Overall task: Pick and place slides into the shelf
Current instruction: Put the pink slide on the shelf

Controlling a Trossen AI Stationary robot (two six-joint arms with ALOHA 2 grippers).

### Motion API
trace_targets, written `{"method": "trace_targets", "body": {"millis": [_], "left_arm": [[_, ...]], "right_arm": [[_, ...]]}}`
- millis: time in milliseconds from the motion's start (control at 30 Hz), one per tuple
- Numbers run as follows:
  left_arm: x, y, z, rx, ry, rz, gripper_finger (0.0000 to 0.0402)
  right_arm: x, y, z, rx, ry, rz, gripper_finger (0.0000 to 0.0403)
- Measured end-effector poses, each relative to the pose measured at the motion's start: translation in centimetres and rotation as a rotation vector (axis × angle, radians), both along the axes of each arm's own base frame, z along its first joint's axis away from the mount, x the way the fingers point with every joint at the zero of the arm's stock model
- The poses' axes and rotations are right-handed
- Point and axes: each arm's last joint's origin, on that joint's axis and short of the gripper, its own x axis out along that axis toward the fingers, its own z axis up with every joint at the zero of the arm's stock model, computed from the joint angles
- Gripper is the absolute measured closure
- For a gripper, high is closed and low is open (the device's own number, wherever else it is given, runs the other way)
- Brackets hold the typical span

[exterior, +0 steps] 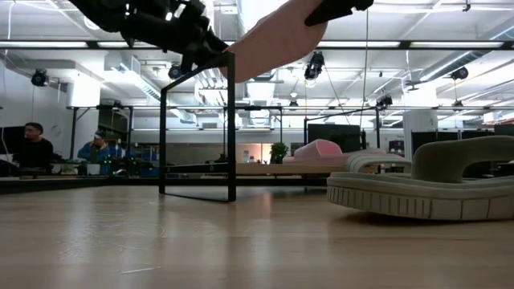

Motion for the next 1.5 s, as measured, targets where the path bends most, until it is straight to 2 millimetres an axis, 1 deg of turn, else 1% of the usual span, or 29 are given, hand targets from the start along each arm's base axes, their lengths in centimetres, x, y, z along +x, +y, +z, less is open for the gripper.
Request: {"method": "trace_targets", "body": {"millis": [133, 200, 300, 400, 567, 633, 733, 867, 1000, 1067, 1133, 1267, 1367, 1500], "left_arm": [[1.1, 0.2, 0.0, -0.001, 0.007, 0.001, 0.0183], [1.6, 0.2, -0.1, 0.001, 0.016, 0.028, 0.0183], [2.0, 0.3, 0.2, 0.005, 0.024, 0.067, 0.0198], [2.3, 0.3, 0.0, 0.002, 0.044, 0.087, 0.0240], [2.4, 0.2, -0.5, -0.012, 0.080, 0.089, 0.0354], [2.4, 0.2, -0.5, -0.012, 0.084, 0.104, 0.0358], [2.1, 0.2, -0.2, -0.007, 0.074, 0.155, 0.0358], [1.4, 0.1, 0.3, 0.004, 0.064, 0.298, 0.0358], [1.2, 0.1, 0.2, 0.017, 0.070, 0.487, 0.0358], [1.1, 0.1, 0.3, 0.038, 0.071, 0.574, 0.0358], [1.4, -0.1, 0.0, 0.054, 0.088, 0.649, 0.0358], [2.2, -0.5, -0.9, 0.083, 0.142, 0.691, 0.0358], [2.7, -0.7, -1.2, 0.090, 0.145, 0.708, 0.0358], [3.3, -0.9, -1.6, 0.131, 0.170, 0.778, 0.0358]], "right_arm": [[0.0, 0.0, 0.0, -0.005, 0.002, 0.000, 0.0379], [0.0, 0.0, 0.0, -0.012, 0.006, 0.001, 0.0379], [0.0, 0.0, 0.0, -0.015, 0.007, 0.001, 0.0379], [0.0, 0.0, 0.0, -0.020, 0.010, -0.001, 0.0379], [0.0, -0.1, 0.0, -0.027, 0.010, -0.007, 0.0379], [0.0, -0.1, 0.0, -0.023, 0.008, -0.008, 0.0371], [0.0, -0.1, 0.2, -0.012, -0.008, -0.016, 0.0342], [-0.1, -0.3, 0.4, -0.046, -0.014, -0.093, 0.0303], [-0.3, -0.4, 0.4, -0.094, -0.008, -0.167, 0.0279], [-0.3, -0.4, 0.5, -0.106, -0.007, -0.166, 0.0271], [-0.1, -0.5, 0.8, -0.109, -0.040, -0.168, 0.0267], [0.6, -0.5, 1.4, -0.097, -0.136, -0.179, 0.0265], [0.9, -0.5, 1.1, -0.153, -0.099, -0.159, 0.0264], [1.6, -0.6, 0.5, -0.267, -0.005, -0.120, 0.0264]]}}
